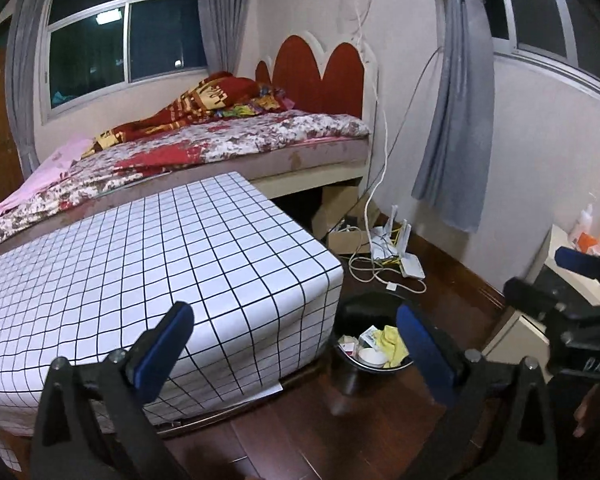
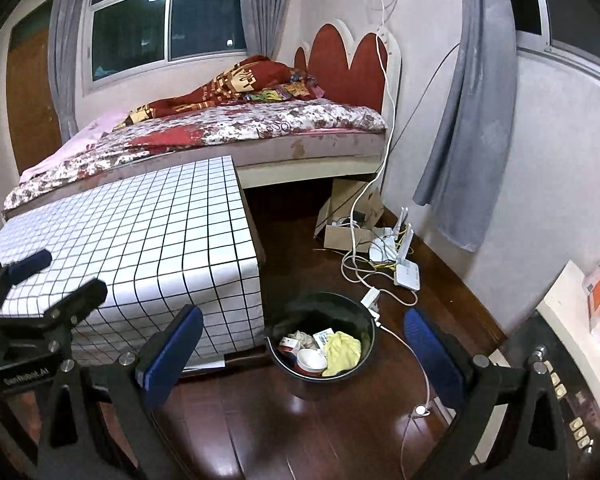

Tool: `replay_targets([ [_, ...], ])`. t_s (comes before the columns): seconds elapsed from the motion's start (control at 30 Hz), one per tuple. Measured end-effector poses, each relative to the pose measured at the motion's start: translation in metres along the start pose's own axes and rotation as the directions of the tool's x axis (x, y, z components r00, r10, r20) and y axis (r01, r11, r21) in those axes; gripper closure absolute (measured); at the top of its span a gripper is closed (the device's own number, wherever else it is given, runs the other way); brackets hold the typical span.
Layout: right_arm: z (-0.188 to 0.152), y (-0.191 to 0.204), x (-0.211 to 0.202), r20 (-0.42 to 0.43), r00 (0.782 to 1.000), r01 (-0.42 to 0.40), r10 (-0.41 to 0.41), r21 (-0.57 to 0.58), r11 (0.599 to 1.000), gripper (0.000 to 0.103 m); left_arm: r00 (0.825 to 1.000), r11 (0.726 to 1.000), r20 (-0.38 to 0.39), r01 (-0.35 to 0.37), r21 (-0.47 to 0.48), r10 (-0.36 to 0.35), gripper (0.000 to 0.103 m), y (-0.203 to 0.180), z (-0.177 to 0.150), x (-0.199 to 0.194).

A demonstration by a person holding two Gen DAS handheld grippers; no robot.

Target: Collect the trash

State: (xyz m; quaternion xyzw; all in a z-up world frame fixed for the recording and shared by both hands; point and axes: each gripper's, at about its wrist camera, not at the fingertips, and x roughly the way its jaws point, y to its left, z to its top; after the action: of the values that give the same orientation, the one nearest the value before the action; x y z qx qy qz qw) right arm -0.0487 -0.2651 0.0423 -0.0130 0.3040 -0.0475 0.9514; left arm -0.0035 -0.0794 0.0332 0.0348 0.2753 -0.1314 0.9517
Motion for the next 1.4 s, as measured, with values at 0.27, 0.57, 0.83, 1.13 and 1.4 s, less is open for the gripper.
replay_targets([
  [0.27, 0.002, 0.002, -0.007, 0.022, 1.000, 0.000, 0.000, 0.008, 1.000, 0.001, 0.999, 1.000, 0.040, -0.011, 0.012, 0.010, 0.001, 0.002, 0.001, -0.014],
  [0.57, 0.004, 0.007, -0.017, 0.043, 0.999, 0.006, -0.006, -0.007, 1.000, 0.001, 0.998, 1.000, 0.057, -0.012, 0.007, 0.011, 0.001, 0.001, -0.001, -0.019],
  [0.83, 0.004, 0.008, -0.021, 0.044, 0.999, 0.006, -0.006, -0.008, 1.000, 0.001, 0.998, 1.000, 0.061, -0.015, 0.009, 0.014, 0.001, 0.002, 0.000, -0.021],
  [1.13, 0.004, 0.008, -0.019, 0.046, 0.999, 0.004, -0.004, -0.010, 1.000, 0.001, 0.998, 1.000, 0.067, -0.013, 0.006, 0.012, 0.001, 0.005, 0.003, -0.023],
  [1.4, 0.004, 0.007, -0.018, 0.045, 0.999, 0.002, -0.001, -0.010, 1.000, 0.001, 0.997, 1.000, 0.070, -0.011, 0.011, 0.010, 0.001, 0.004, 0.004, -0.024],
])
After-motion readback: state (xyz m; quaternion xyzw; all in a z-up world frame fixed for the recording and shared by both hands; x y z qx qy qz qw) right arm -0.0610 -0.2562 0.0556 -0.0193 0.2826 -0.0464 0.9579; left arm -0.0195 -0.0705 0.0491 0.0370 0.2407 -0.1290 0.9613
